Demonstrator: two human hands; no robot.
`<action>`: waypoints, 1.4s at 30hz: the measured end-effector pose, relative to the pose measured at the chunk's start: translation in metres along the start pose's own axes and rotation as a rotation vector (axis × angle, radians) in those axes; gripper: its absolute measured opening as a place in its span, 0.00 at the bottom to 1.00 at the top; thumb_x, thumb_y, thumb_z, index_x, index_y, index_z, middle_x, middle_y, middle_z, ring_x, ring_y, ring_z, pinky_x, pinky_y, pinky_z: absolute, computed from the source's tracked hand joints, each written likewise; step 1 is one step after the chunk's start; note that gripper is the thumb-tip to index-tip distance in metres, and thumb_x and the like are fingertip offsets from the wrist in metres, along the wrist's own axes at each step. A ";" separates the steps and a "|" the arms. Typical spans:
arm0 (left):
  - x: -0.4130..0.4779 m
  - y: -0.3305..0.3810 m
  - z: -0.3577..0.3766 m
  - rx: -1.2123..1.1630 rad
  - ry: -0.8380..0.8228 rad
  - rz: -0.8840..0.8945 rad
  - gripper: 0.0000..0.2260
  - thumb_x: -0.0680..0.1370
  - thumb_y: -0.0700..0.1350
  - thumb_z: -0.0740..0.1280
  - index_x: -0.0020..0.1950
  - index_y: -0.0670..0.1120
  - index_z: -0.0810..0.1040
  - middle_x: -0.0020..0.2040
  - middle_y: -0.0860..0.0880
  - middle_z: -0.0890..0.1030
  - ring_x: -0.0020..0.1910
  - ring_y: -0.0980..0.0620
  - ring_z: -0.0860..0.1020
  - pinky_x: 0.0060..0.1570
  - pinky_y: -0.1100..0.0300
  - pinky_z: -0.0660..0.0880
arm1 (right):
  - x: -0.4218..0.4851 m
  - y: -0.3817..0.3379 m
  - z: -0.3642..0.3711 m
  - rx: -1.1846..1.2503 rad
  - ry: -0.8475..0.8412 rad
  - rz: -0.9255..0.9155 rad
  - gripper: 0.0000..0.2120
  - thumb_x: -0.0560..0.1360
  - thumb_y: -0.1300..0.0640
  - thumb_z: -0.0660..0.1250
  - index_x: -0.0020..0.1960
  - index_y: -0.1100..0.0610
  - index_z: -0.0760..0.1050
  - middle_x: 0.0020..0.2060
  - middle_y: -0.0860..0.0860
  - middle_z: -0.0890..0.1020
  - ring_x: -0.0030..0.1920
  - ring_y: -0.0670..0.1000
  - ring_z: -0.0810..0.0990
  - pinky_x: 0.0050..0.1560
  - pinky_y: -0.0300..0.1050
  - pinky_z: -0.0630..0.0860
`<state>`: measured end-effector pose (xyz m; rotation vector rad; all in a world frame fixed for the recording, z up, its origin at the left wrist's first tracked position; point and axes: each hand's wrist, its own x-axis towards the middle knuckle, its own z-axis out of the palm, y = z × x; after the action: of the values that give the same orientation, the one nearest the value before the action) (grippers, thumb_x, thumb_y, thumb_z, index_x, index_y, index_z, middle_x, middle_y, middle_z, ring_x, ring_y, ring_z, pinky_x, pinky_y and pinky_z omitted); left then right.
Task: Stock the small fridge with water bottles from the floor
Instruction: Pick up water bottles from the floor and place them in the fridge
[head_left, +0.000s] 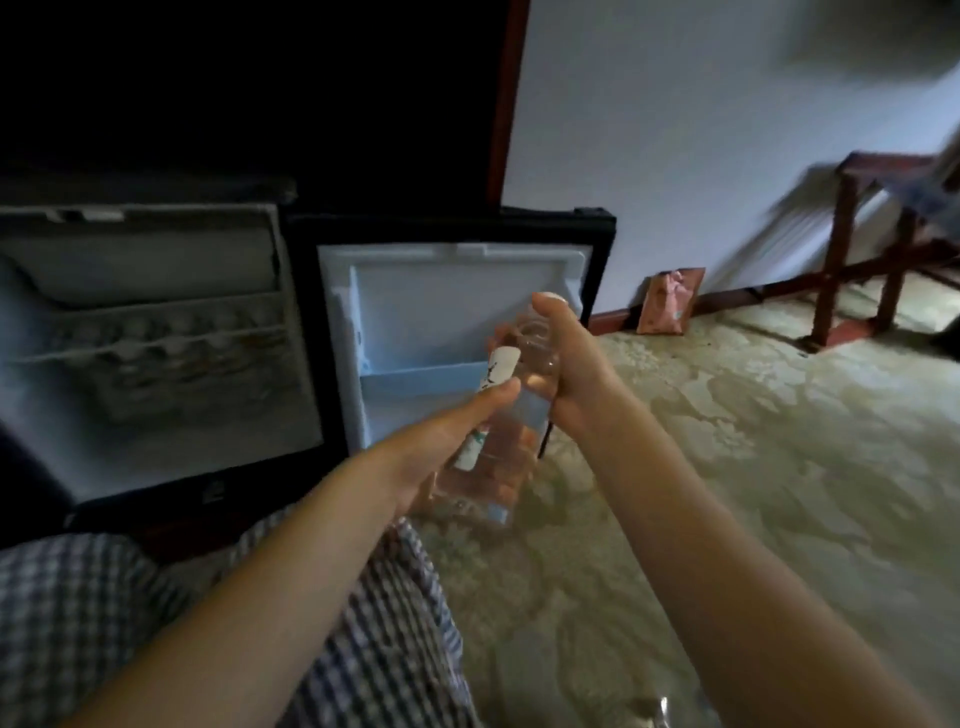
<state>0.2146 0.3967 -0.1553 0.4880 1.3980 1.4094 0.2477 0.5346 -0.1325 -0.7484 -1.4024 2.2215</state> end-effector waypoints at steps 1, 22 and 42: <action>-0.004 0.012 -0.015 0.034 0.041 0.011 0.25 0.62 0.62 0.66 0.46 0.41 0.80 0.44 0.40 0.81 0.39 0.46 0.79 0.34 0.59 0.80 | 0.007 -0.004 0.018 -0.007 -0.001 -0.025 0.15 0.78 0.53 0.61 0.36 0.59 0.73 0.24 0.51 0.81 0.30 0.50 0.82 0.33 0.42 0.80; 0.002 0.017 -0.306 0.069 0.572 0.085 0.29 0.77 0.67 0.50 0.44 0.50 0.83 0.42 0.45 0.85 0.50 0.42 0.81 0.66 0.39 0.68 | 0.092 0.124 0.288 -0.414 -0.003 -0.395 0.07 0.78 0.51 0.63 0.51 0.53 0.67 0.37 0.44 0.74 0.39 0.43 0.75 0.39 0.36 0.69; 0.068 -0.021 -0.410 0.381 0.548 -0.408 0.20 0.82 0.51 0.51 0.71 0.45 0.66 0.65 0.45 0.75 0.56 0.50 0.74 0.61 0.52 0.68 | 0.202 0.245 0.309 -0.627 0.027 -0.352 0.14 0.77 0.54 0.64 0.57 0.61 0.69 0.44 0.52 0.77 0.45 0.53 0.78 0.47 0.45 0.74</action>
<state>-0.1505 0.2559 -0.2960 0.0296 2.0903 0.9745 -0.1170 0.3407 -0.2920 -0.6458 -2.0618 1.5026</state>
